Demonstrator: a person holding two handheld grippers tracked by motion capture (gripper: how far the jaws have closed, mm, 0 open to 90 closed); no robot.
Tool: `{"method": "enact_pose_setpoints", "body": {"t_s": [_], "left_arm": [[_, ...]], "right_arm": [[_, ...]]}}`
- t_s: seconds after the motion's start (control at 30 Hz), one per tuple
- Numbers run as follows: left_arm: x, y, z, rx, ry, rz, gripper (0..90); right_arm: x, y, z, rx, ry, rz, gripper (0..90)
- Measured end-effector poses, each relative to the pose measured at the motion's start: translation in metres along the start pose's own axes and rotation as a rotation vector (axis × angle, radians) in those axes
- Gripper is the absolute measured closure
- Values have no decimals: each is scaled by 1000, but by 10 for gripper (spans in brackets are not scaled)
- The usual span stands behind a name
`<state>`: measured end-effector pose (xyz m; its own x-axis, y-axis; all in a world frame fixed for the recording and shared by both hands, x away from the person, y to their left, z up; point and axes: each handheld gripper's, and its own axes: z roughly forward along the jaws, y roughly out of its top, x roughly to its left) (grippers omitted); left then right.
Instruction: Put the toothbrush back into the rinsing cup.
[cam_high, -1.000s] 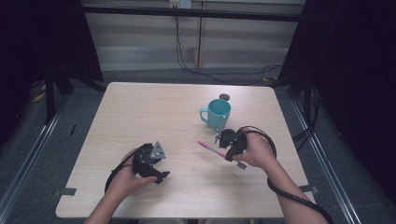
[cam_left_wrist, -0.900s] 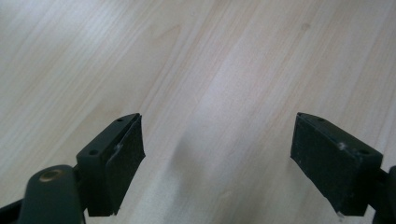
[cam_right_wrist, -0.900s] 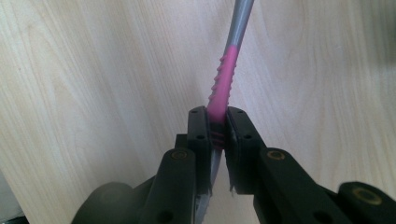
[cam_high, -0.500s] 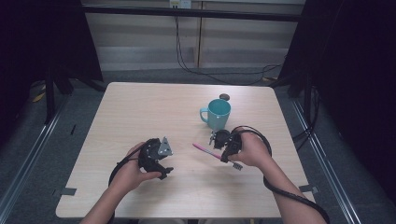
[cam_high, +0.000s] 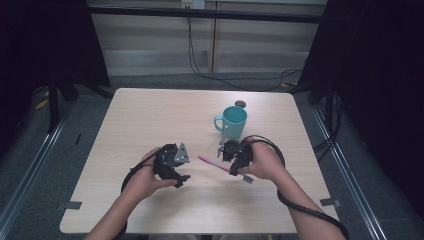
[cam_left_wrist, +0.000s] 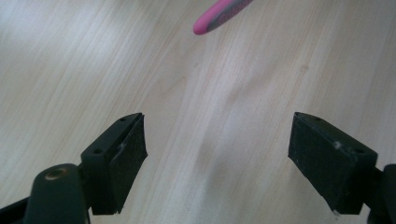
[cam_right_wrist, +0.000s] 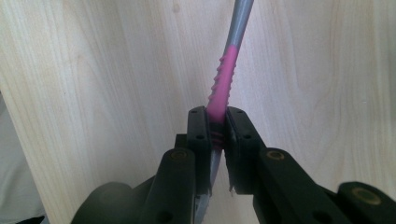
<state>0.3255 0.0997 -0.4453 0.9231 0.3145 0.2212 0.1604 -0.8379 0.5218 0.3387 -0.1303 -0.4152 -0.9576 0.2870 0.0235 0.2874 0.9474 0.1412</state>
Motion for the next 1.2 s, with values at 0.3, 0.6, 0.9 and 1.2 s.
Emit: {"method": "enact_pose_setpoints", "body": {"t_s": [0.3,0.6,0.9,1.2], "left_arm": [[1,13,2,14,-31,39,264],[-2,18,4,3,-43,55,331],[0,22,9,14,-83,96,450],[2,23,9,35,-122,112,536]], "right_arm": [[5,9,2,-12,7,-26,813],[7,11,1,-5,5,-33,813],[9,9,4,-6,13,-52,812],[11,12,2,-4,8,-90,812]]}}
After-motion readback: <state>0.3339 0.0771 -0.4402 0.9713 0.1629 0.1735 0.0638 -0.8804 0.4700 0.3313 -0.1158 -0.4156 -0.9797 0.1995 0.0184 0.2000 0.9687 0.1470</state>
